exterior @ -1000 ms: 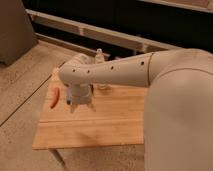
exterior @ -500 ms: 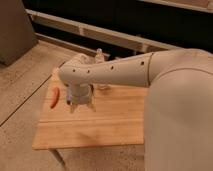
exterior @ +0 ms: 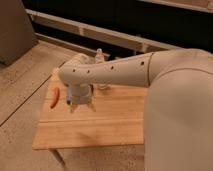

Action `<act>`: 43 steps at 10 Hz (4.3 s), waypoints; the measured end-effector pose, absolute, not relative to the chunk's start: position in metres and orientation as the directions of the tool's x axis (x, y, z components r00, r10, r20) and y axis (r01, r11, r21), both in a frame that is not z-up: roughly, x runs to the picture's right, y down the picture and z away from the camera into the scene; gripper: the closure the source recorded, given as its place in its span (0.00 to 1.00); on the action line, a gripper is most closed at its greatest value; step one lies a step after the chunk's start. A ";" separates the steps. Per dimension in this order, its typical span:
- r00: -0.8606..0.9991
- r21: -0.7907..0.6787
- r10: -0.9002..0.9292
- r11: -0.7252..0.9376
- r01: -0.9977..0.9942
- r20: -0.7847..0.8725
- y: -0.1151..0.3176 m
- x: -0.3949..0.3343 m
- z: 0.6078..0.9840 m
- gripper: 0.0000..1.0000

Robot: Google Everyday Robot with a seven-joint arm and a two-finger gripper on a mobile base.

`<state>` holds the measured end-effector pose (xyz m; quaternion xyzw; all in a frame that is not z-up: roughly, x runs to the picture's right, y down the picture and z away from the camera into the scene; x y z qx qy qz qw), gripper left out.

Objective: Place the eraser on the white sponge

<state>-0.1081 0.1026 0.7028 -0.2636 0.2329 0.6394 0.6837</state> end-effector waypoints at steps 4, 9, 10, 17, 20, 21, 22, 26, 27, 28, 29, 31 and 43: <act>0.074 -0.063 0.752 0.043 -0.997 -0.655 0.103 -0.108 0.703 0.35; 0.074 -0.063 0.752 0.043 -0.997 -0.655 0.103 -0.108 0.703 0.35; 0.074 -0.063 0.752 0.043 -0.997 -0.655 0.103 -0.108 0.703 0.35; -0.161 0.138 0.822 -0.101 -0.985 -0.547 0.025 -0.082 0.736 0.35; -0.249 0.183 0.770 -0.173 -0.968 -0.587 0.037 -0.073 0.765 0.35; -0.252 0.174 0.748 -0.182 -0.968 -0.614 0.042 -0.073 0.779 0.35; -0.235 0.157 0.742 -0.175 -0.972 -0.628 0.042 -0.075 0.789 0.35; -0.138 0.092 0.754 -0.103 -0.990 -0.643 0.020 -0.074 0.812 0.35; -0.096 0.062 0.765 -0.073 -0.995 -0.636 0.010 -0.074 0.815 0.35; -0.071 0.043 0.769 -0.056 -0.997 -0.635 0.006 -0.073 0.818 0.35; -0.046 0.019 0.772 -0.044 -0.999 -0.634 0.003 -0.071 0.822 0.35; -0.032 -0.005 0.768 -0.045 -0.999 -0.639 0.000 -0.067 0.828 0.35; 0.023 -0.084 0.800 -0.034 -0.996 -0.600 -0.032 -0.097 0.860 0.35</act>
